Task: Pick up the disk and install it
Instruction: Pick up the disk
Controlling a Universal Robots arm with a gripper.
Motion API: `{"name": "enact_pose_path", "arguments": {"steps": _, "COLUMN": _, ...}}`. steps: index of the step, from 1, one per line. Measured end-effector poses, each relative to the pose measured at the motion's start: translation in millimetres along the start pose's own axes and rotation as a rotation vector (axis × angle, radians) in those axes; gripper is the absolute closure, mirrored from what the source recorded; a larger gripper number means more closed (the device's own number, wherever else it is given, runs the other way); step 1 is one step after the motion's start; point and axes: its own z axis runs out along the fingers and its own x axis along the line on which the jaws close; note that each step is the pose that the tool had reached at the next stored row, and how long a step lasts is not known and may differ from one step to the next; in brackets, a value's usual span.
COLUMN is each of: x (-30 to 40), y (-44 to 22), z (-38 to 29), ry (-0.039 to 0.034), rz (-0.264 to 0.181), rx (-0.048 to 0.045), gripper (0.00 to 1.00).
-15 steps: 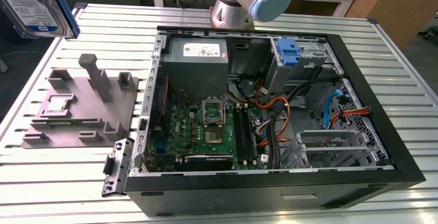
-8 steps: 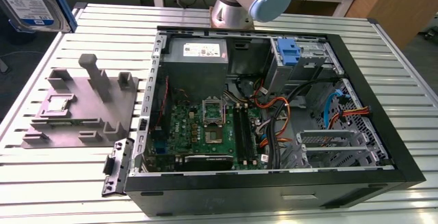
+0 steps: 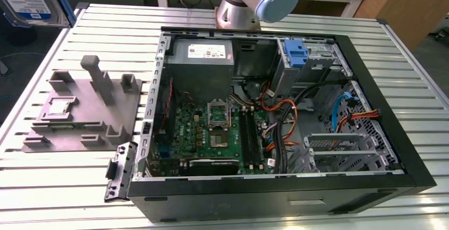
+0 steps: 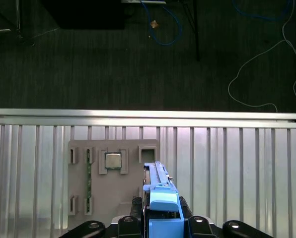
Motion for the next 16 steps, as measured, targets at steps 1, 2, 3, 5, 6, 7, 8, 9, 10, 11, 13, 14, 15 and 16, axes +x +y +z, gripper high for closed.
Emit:
{"name": "enact_pose_path", "arguments": {"steps": 1, "x": -0.1, "y": 0.0, "z": -1.8, "ry": 0.0000, "rz": 0.000, "rx": 0.0000, "gripper": 0.63}}
{"name": "enact_pose_path", "arguments": {"steps": 2, "x": -0.1, "y": 0.1, "z": -2.9, "ry": 0.0000, "rz": 0.000, "rx": 0.0000, "gripper": 0.63}}
{"name": "enact_pose_path", "arguments": {"steps": 3, "x": -0.2, "y": 0.1, "z": -3.4, "ry": 0.0001, "rz": 0.000, "rx": 0.0000, "gripper": 0.63}}
{"name": "enact_pose_path", "arguments": {"steps": 5, "x": -0.1, "y": 0.1, "z": -3.4, "ry": 0.0004, "rz": 0.000, "rx": 0.0001, "gripper": 0.63}}
{"name": "enact_pose_path", "arguments": {"steps": 6, "x": -0.1, "y": 0.1, "z": -3.4, "ry": 0.0005, "rz": 0.000, "rx": 0.0001, "gripper": 0.63}}
{"name": "enact_pose_path", "arguments": {"steps": 7, "x": -0.1, "y": 0.1, "z": -3.4, "ry": 0.0006, "rz": 0.000, "rx": 0.0001, "gripper": 0.63}}
{"name": "enact_pose_path", "arguments": {"steps": 8, "x": -0.1, "y": 0.1, "z": -3.5, "ry": 0.0007, "rz": 0.000, "rx": 0.0000, "gripper": 0.63}}
{"name": "enact_pose_path", "arguments": {"steps": 9, "x": -0.1, "y": 0.1, "z": -3.5, "ry": 0.0008, "rz": 0.000, "rx": 0.0000, "gripper": 0.63}}
{"name": "enact_pose_path", "arguments": {"steps": 10, "x": -0.2, "y": 0.1, "z": -3.5, "ry": 0.0010, "rz": 0.000, "rx": 0.0000, "gripper": 0.63}}
{"name": "enact_pose_path", "arguments": {"steps": 11, "x": -0.2, "y": 0.1, "z": -3.5, "ry": 0.0011, "rz": 0.000, "rx": 0.0000, "gripper": 0.63}}
{"name": "enact_pose_path", "arguments": {"steps": 13, "x": -0.2, "y": -0.8, "z": -3.7, "ry": 0.0012, "rz": 0.000, "rx": -0.0003, "gripper": 0.63}}
{"name": "enact_pose_path", "arguments": {"steps": 14, "x": -0.3, "y": -2.3, "z": -3.6, "ry": 0.0012, "rz": 0.000, "rx": -0.0003, "gripper": 0.63}}
{"name": "enact_pose_path", "arguments": {"steps": 15, "x": -0.2, "y": -4.2, "z": -3.5, "ry": 0.0011, "rz": 0.000, "rx": 0.0000, "gripper": 0.63}}
{"name": "enact_pose_path", "arguments": {"steps": 16, "x": -0.2, "y": -6.5, "z": -3.5, "ry": 0.0010, "rz": 0.000, "rx": 0.0000, "gripper": 0.63}}
